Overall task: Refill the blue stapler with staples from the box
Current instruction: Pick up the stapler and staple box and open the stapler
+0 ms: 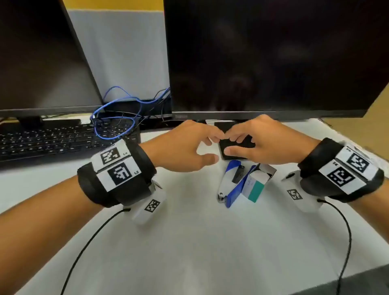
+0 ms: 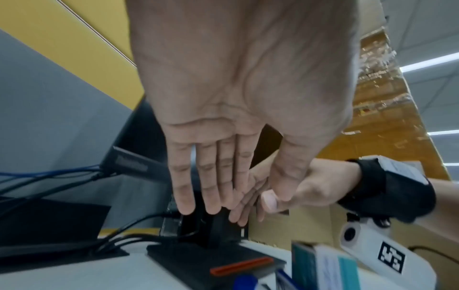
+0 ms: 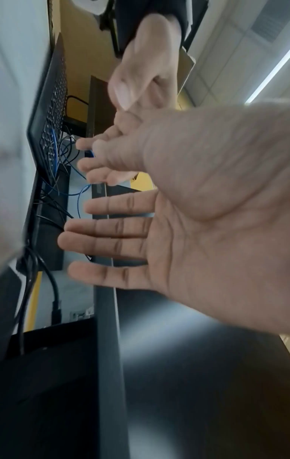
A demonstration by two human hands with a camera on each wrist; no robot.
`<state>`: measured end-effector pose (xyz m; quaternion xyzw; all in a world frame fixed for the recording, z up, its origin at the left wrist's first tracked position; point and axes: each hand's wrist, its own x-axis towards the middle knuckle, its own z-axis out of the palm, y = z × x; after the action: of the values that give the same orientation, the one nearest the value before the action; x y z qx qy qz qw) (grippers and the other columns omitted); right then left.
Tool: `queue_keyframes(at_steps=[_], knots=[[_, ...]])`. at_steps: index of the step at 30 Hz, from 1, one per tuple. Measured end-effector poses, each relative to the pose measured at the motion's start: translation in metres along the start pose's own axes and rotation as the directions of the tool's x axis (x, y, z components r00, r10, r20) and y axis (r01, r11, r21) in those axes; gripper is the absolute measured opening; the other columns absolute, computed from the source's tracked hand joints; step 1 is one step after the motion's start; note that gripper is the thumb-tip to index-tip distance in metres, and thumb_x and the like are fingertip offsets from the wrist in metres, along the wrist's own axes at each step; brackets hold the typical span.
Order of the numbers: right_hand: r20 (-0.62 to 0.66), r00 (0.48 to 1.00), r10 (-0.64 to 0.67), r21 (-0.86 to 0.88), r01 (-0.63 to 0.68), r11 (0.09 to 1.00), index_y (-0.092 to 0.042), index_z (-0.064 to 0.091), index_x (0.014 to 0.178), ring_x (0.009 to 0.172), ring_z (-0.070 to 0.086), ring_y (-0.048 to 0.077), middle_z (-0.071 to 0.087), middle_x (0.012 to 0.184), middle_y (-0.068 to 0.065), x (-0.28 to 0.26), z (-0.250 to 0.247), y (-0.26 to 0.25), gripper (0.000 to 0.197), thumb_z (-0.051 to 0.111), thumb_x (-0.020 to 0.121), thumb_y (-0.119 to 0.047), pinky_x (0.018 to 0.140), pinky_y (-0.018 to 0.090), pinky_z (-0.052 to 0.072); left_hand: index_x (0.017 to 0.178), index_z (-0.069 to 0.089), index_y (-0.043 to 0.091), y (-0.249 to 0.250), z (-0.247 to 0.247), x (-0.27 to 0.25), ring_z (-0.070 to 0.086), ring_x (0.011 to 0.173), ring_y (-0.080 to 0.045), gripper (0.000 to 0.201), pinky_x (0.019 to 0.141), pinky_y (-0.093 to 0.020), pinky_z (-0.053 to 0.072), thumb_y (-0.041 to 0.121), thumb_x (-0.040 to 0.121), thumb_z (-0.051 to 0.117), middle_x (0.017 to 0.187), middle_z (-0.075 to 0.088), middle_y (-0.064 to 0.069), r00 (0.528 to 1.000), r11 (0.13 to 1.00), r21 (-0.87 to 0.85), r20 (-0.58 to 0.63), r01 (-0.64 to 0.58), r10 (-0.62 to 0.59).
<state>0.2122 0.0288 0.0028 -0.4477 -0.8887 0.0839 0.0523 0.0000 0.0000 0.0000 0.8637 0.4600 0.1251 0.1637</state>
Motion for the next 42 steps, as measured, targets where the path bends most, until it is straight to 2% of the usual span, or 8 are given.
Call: queue_keyframes(at_steps=[7,11,20,24,30,34,38,42], knots=[[0.172,0.984,0.050,0.044,-0.058,0.997,-0.026,0.066,0.126,0.106,0.066,0.014,0.069,0.128,-0.005,-0.024,0.022,0.015,0.052,0.059,0.084,-0.057,0.085,0.028,0.058,0.136,0.052,0.027,0.023,0.038,0.012,0.056,0.109,-0.013,0.065,0.093,-0.034,0.052,0.053,0.079,0.070,0.133,0.057,0.005,0.960,0.984,0.100,0.225,0.148,-0.168],[0.201,0.978,0.057,0.055,-0.069,0.996,-0.029,0.068,0.121,0.096,0.064,0.010,0.071,0.119,-0.009,-0.034,0.021,0.014,0.069,0.046,0.073,-0.074,0.081,0.026,0.055,0.131,0.053,0.024,0.032,0.057,0.018,0.052,0.115,-0.019,0.068,0.086,-0.030,0.049,0.056,0.074,0.073,0.123,0.057,0.002,0.940,0.970,0.106,0.243,0.218,-0.238],[0.239,0.964,0.114,-0.013,-0.114,0.993,-0.037,0.062,0.126,0.113,0.053,0.013,0.062,0.133,-0.012,-0.048,0.021,0.024,0.057,0.075,0.074,-0.055,0.091,0.032,0.054,0.143,0.037,0.019,0.036,0.057,0.025,0.060,0.108,-0.024,0.081,0.085,-0.033,0.056,0.031,0.075,0.081,0.128,0.055,-0.007,0.870,0.921,0.091,0.305,0.379,-0.388],[0.203,0.973,0.110,-0.026,-0.107,0.994,-0.037,0.062,0.125,0.090,0.044,0.006,0.057,0.101,-0.030,-0.047,0.024,0.027,0.057,0.077,0.073,-0.054,0.071,0.017,0.037,0.146,0.034,0.019,0.026,0.049,0.020,0.058,0.114,-0.026,0.088,0.093,-0.038,0.055,0.025,0.073,0.082,0.133,0.055,-0.006,0.847,0.907,0.156,0.325,0.391,-0.421],[0.210,0.973,0.098,-0.034,-0.093,0.995,-0.038,0.060,0.126,0.119,0.048,0.015,0.061,0.131,-0.012,-0.034,0.027,0.016,0.062,0.078,0.069,-0.057,0.092,0.032,0.052,0.138,0.047,0.020,0.015,0.041,0.008,0.057,0.112,-0.025,0.076,0.084,-0.032,0.053,0.024,0.071,0.084,0.127,0.056,-0.004,0.847,0.900,0.208,0.309,0.384,-0.433],[0.213,0.975,0.063,-0.025,-0.059,0.998,-0.037,0.061,0.126,0.119,0.047,0.013,0.061,0.131,-0.014,-0.026,0.028,0.004,0.061,0.078,0.070,-0.056,0.093,0.033,0.051,0.123,0.056,0.014,0.007,0.034,-0.006,0.062,0.101,-0.028,0.060,0.081,-0.036,0.057,0.016,0.069,0.084,0.118,0.058,-0.007,0.855,0.886,0.234,0.251,0.401,-0.453],[0.210,0.978,0.015,-0.009,-0.014,1.000,-0.038,0.062,0.124,0.119,0.048,0.014,0.061,0.128,-0.015,-0.018,0.031,-0.007,0.059,0.078,0.070,-0.056,0.097,0.036,0.050,0.112,0.054,0.010,-0.005,0.033,-0.021,0.055,0.087,-0.024,0.048,0.057,-0.027,0.043,0.004,0.069,0.076,0.110,0.055,-0.007,0.883,0.896,0.199,0.184,0.396,-0.431],[0.203,0.979,-0.008,0.021,0.004,1.000,-0.038,0.064,0.119,0.112,0.049,0.014,0.064,0.119,-0.017,-0.014,0.034,-0.013,0.056,0.078,0.068,-0.057,0.093,0.035,0.050,0.104,0.048,0.015,-0.016,0.035,-0.035,0.046,0.088,-0.020,0.052,0.061,-0.026,0.039,0.003,0.064,0.080,0.104,0.047,-0.001,0.913,0.919,0.117,0.125,0.375,-0.389]])
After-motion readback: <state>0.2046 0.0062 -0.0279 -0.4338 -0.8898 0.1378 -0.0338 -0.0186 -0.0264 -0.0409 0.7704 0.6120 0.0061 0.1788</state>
